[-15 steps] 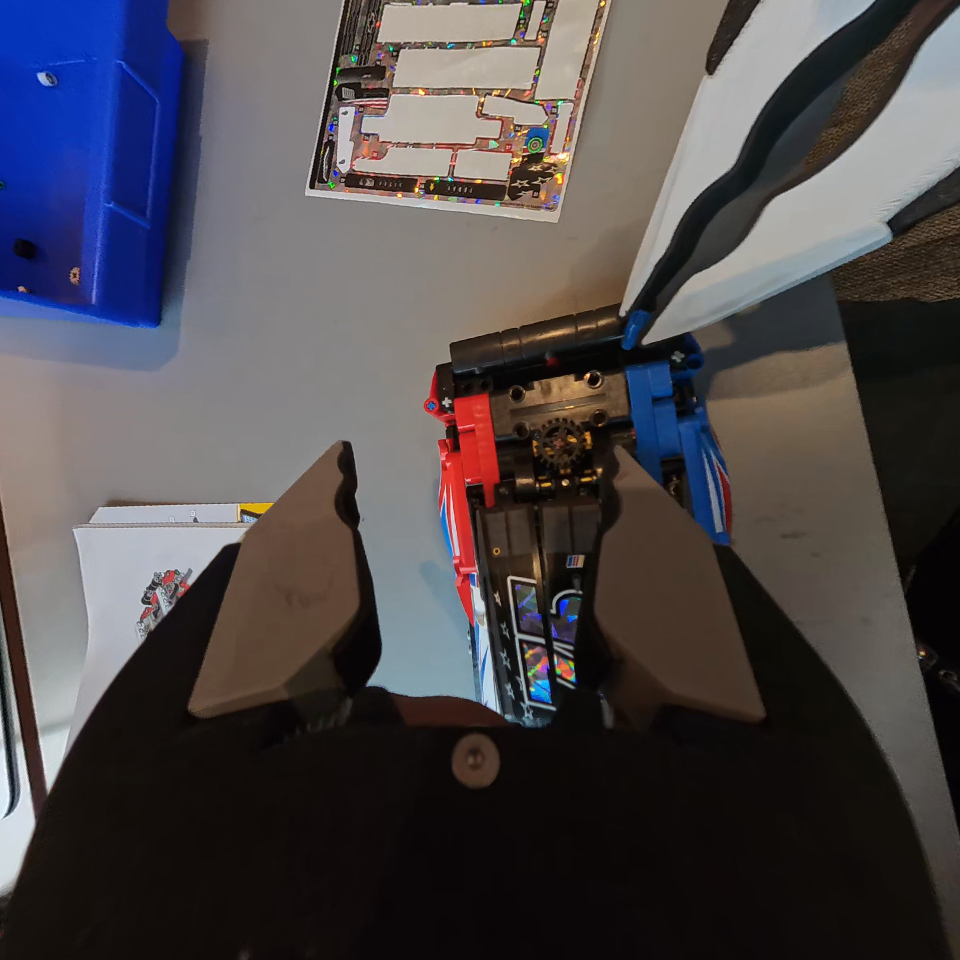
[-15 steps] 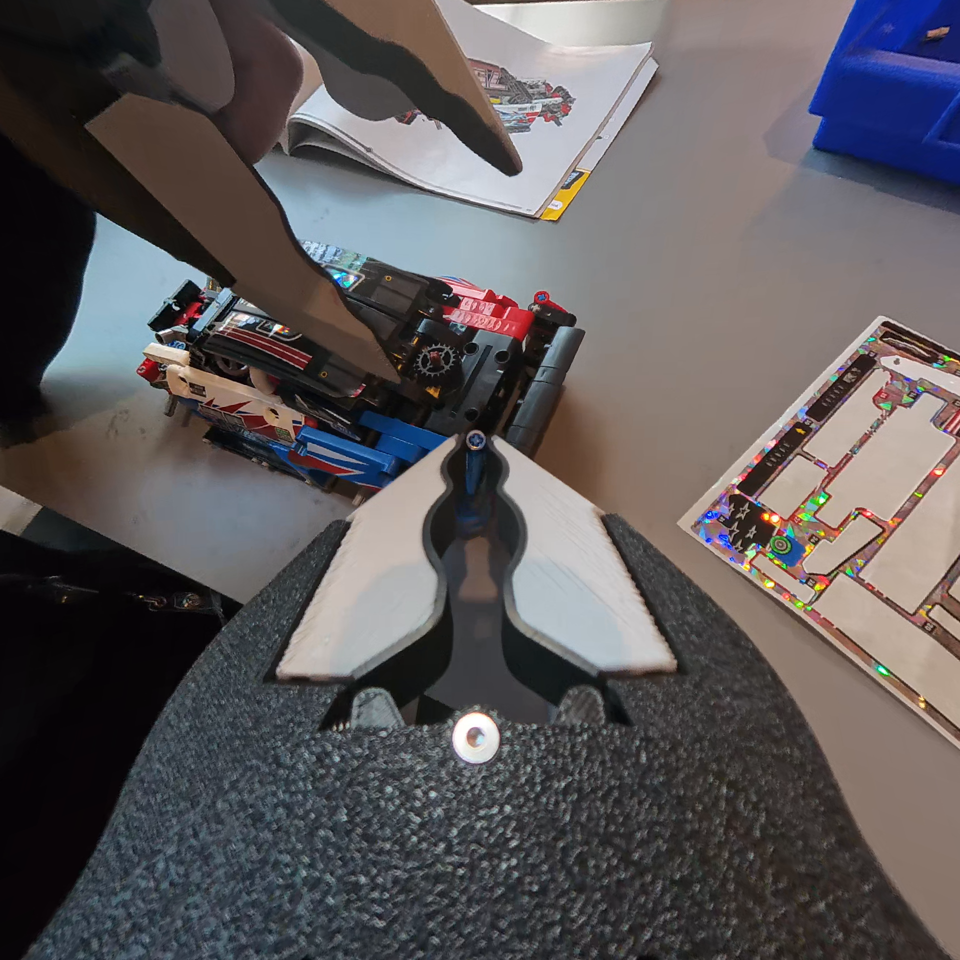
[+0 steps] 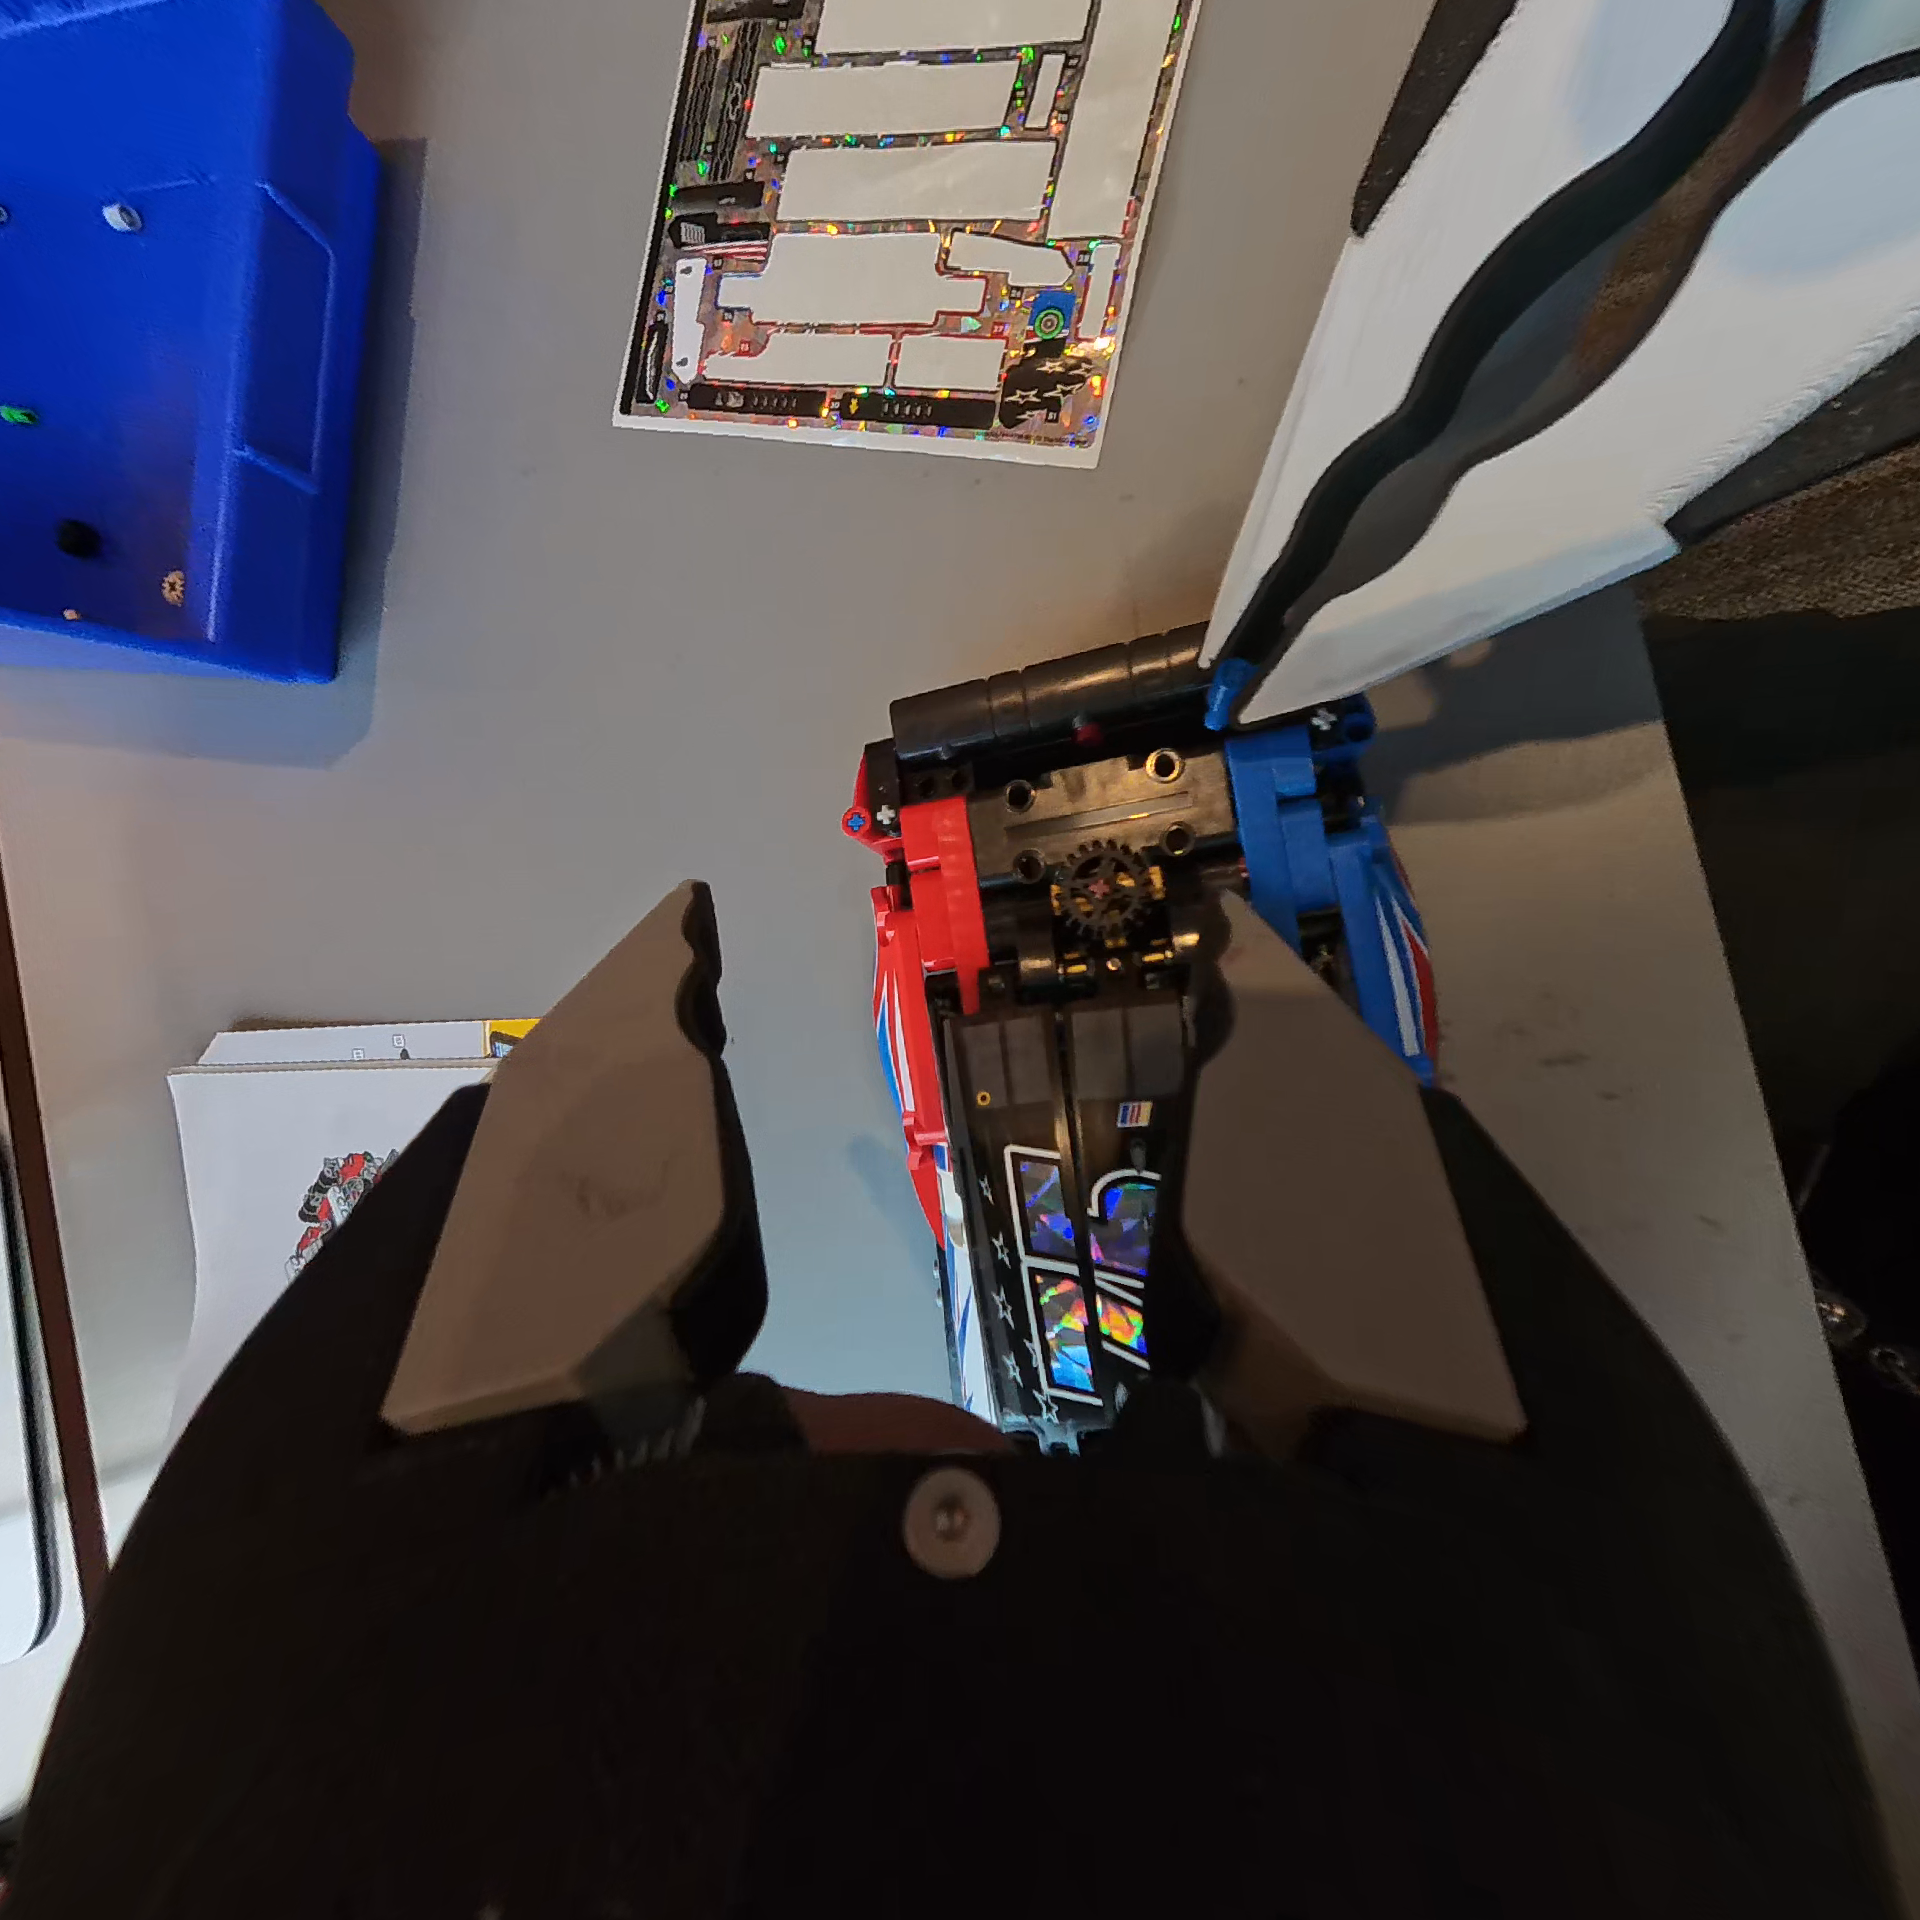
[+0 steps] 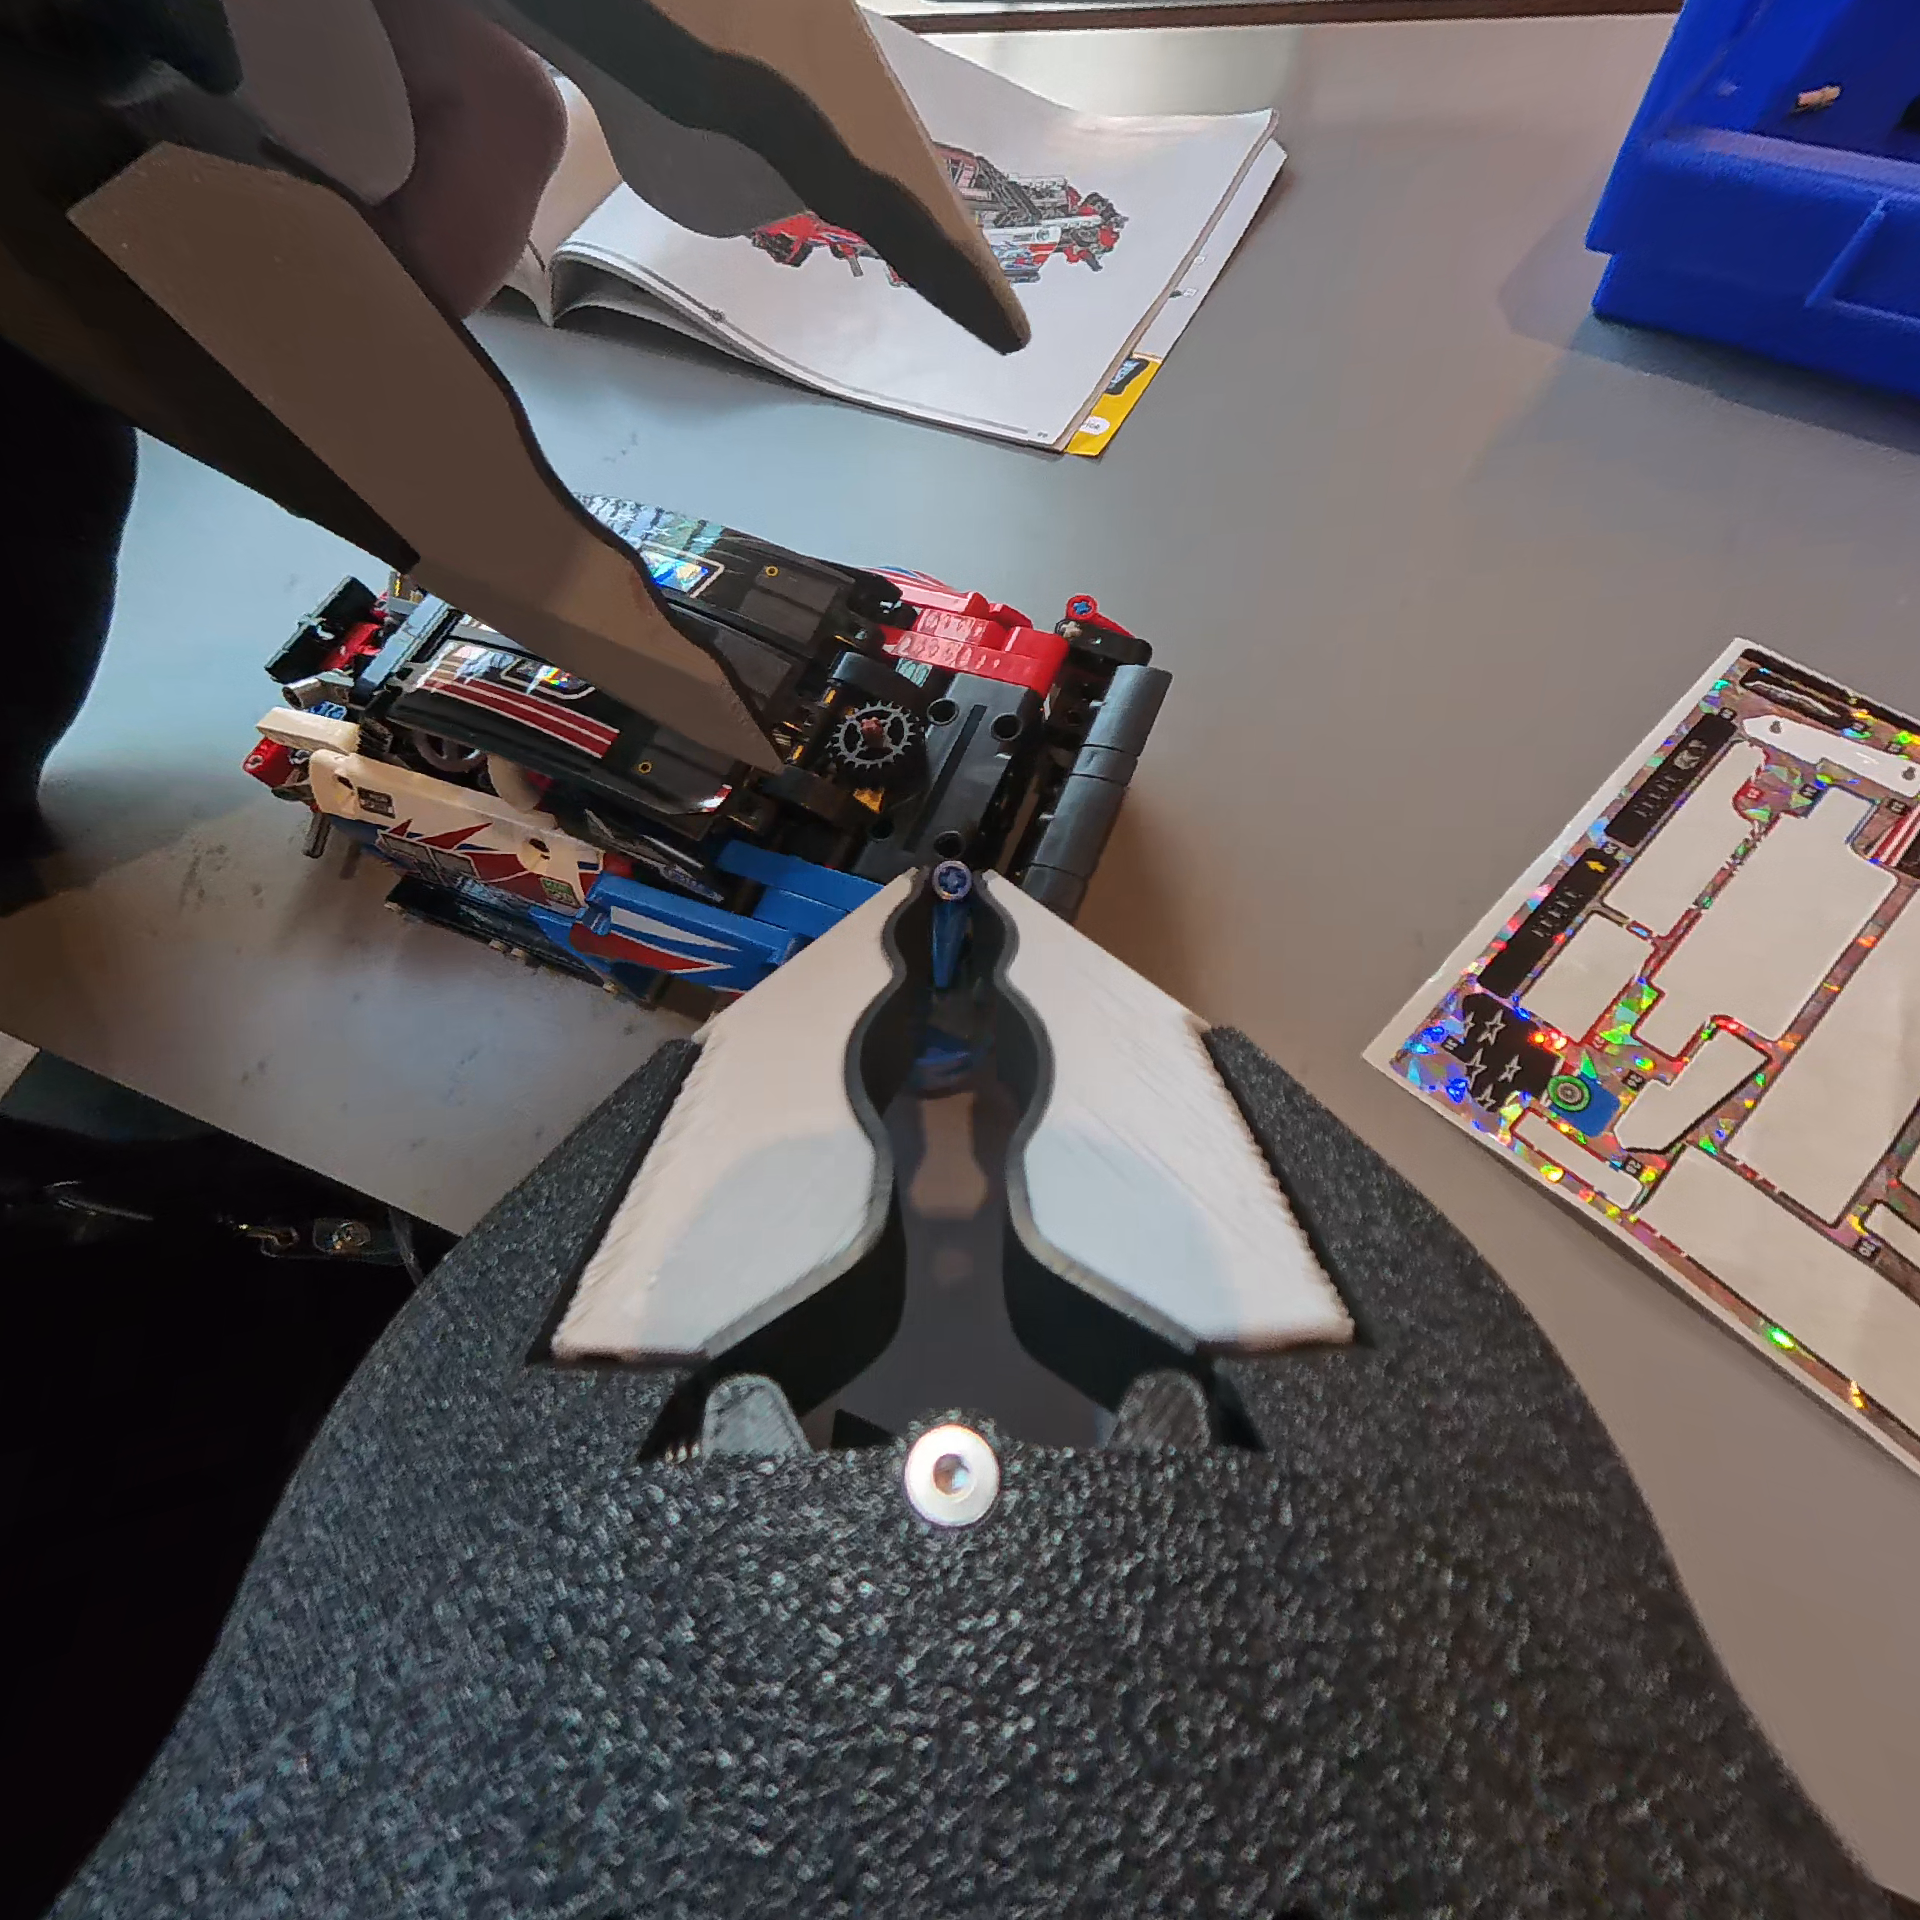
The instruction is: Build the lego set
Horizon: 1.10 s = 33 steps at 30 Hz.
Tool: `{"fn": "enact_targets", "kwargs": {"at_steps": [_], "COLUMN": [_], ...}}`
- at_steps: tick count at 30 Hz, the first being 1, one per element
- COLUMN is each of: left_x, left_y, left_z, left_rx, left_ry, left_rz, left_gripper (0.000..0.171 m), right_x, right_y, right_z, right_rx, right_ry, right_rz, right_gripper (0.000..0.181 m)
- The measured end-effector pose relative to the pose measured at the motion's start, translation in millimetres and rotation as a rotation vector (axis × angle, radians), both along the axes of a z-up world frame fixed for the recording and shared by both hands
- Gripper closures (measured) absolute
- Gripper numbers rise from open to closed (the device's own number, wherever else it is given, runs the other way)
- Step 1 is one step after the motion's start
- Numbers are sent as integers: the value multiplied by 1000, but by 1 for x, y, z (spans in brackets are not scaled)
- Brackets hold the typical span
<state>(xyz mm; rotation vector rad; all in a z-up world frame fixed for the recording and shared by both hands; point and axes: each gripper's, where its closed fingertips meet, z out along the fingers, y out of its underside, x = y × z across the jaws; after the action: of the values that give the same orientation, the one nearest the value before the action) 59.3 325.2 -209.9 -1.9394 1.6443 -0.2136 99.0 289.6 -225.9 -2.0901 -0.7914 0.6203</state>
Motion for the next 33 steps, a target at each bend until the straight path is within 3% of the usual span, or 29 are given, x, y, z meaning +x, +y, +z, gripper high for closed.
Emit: {"fn": "enact_targets", "kwargs": {"at_steps": [12, 20, 33], "left_x": [0, 2, 3], "left_y": [-1, -9, -9], "left_z": [-8, -21, -16], "left_rx": [-21, -139, -119], "left_ry": [23, 4, -6], "left_rz": [-11, -38, -40], "left_gripper": [83, 77, 81], "right_x": [1, -4, -1], "right_y": [-4, 1, 1], "right_z": [-1, 0, -3], "right_rx": [7, 24, 10], "right_ry": [-9, -30, -22], "right_rz": [-9, 18, 14], "right_gripper": [175, 175, 175]}}
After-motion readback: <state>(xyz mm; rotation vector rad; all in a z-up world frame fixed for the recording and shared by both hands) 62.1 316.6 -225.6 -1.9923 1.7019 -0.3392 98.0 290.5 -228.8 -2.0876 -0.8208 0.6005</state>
